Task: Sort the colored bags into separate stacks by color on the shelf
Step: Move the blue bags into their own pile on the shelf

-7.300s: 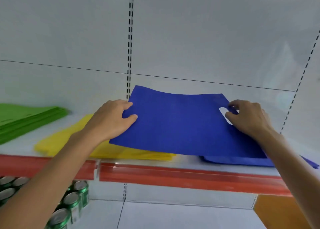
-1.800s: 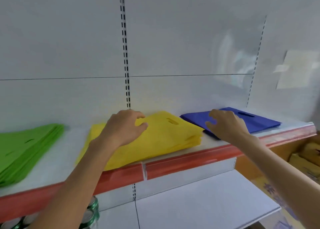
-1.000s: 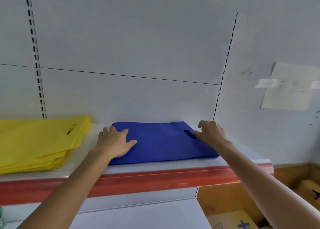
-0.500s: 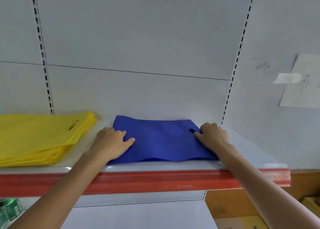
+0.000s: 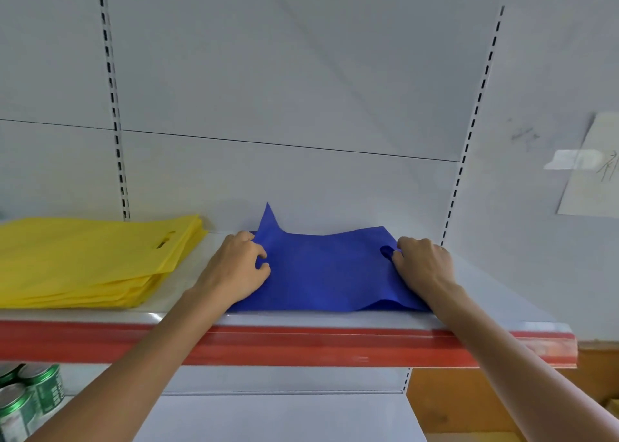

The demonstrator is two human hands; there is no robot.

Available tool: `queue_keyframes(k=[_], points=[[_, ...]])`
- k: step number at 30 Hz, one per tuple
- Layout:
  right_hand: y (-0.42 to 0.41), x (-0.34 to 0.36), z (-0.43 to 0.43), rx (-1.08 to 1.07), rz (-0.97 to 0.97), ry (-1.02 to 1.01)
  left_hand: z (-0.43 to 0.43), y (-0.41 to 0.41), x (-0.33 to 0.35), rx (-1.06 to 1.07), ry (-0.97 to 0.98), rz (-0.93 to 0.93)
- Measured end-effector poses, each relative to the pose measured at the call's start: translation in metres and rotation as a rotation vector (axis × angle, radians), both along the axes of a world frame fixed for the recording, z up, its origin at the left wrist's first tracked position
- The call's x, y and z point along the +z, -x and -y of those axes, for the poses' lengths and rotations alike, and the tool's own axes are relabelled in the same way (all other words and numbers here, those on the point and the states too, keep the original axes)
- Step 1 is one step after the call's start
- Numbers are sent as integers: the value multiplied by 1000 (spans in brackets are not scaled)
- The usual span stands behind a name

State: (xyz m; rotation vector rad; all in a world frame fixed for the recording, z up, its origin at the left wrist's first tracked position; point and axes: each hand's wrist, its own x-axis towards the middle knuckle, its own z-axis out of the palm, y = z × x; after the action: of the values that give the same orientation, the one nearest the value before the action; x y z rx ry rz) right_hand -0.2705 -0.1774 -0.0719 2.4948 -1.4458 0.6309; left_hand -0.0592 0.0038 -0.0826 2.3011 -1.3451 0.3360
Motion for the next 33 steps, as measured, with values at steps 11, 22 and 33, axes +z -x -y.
queue_keyframes(k=[11,22,33], points=[[2,-3,3,60,225,-102,-2,1,-1,21,44,-85],[11,40,6,132,314,-148,-9,0,34,-60,126,-138],[-66,83,-90,175,329,-67,-111,-83,70,-54,306,-157]])
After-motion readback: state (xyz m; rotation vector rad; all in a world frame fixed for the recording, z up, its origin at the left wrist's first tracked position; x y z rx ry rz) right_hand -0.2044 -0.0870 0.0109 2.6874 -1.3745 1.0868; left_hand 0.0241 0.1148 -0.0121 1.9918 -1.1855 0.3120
